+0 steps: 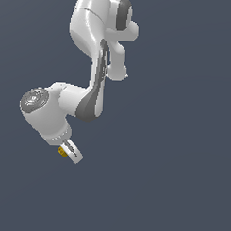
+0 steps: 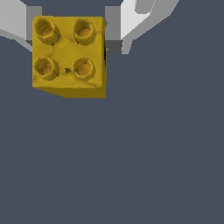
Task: Pick up the object and move it to a goal position.
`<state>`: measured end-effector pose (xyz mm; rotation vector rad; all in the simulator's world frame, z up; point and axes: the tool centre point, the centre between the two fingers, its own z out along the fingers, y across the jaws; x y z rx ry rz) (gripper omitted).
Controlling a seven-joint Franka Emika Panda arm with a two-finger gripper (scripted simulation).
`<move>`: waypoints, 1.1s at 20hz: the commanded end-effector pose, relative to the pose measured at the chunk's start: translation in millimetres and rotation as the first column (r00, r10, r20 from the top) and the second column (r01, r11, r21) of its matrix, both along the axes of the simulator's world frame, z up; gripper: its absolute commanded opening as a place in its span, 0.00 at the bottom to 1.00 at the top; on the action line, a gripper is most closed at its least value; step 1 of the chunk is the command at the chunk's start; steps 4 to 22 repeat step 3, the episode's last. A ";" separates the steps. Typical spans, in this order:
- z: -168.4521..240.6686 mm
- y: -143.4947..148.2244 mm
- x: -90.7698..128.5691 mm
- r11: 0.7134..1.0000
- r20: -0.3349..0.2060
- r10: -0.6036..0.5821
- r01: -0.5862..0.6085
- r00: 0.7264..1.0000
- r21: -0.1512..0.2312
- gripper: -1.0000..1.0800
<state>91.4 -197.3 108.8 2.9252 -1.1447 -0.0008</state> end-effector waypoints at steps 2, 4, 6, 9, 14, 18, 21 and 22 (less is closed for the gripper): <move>0.8 -0.9 1.7 1.000 0.001 0.001 -0.001 1.000 0.000 0.00; 0.8 -0.7 1.7 1.000 0.001 0.001 -0.001 1.000 0.000 0.00; 0.8 -0.7 1.7 1.000 0.001 0.001 -0.001 1.000 0.000 0.00; 0.8 -0.7 1.7 1.000 0.001 0.001 -0.001 1.000 0.000 0.00; 0.8 -0.7 1.7 1.000 0.001 0.001 -0.001 1.000 0.000 0.00; 0.8 -0.7 1.7 1.000 0.001 0.001 -0.001 1.000 0.000 0.00; 0.8 -0.7 1.7 1.000 0.001 0.001 -0.001 1.000 0.000 0.00; 0.8 -0.7 1.7 1.000 0.001 0.001 -0.001 1.000 0.000 0.00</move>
